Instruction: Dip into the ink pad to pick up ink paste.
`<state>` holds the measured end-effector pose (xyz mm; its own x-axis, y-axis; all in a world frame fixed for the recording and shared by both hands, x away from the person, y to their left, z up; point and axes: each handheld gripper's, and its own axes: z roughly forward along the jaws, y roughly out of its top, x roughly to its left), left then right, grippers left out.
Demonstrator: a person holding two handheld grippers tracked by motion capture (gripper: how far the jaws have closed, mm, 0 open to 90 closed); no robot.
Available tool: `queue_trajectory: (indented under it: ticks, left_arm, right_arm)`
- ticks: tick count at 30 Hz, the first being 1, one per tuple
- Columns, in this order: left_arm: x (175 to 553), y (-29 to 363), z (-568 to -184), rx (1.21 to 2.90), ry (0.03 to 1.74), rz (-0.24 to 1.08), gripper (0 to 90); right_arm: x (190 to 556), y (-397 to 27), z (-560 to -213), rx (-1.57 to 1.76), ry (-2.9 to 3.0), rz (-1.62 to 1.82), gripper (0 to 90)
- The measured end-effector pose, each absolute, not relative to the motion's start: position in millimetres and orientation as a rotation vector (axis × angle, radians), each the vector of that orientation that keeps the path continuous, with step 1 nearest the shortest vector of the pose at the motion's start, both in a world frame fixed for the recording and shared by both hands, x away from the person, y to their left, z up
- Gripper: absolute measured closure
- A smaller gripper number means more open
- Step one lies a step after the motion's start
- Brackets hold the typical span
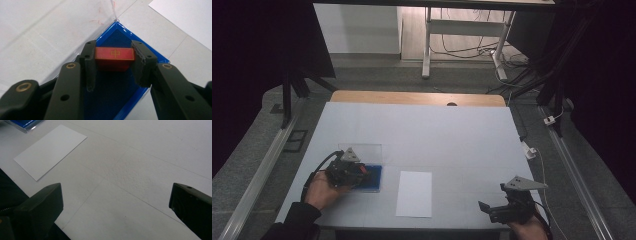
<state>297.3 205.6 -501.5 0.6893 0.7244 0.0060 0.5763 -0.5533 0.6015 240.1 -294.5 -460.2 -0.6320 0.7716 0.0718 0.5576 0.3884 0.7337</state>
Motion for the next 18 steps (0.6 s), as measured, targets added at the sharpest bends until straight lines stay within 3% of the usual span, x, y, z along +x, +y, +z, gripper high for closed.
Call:
queue_trajectory:
  ticks: [6,18]
  left_arm:
    - [294.7,200.5,-501.0,2.35,0.986,0.385,58.9]
    - [300.9,212.4,-504.2,2.263,1.049,0.265,58.9]
  right_arm:
    - [240.1,-294.3,-460.2,1.168,2.371,1.084,0.0]
    - [239.9,-294.3,-460.3,1.165,2.372,1.081,0.0]
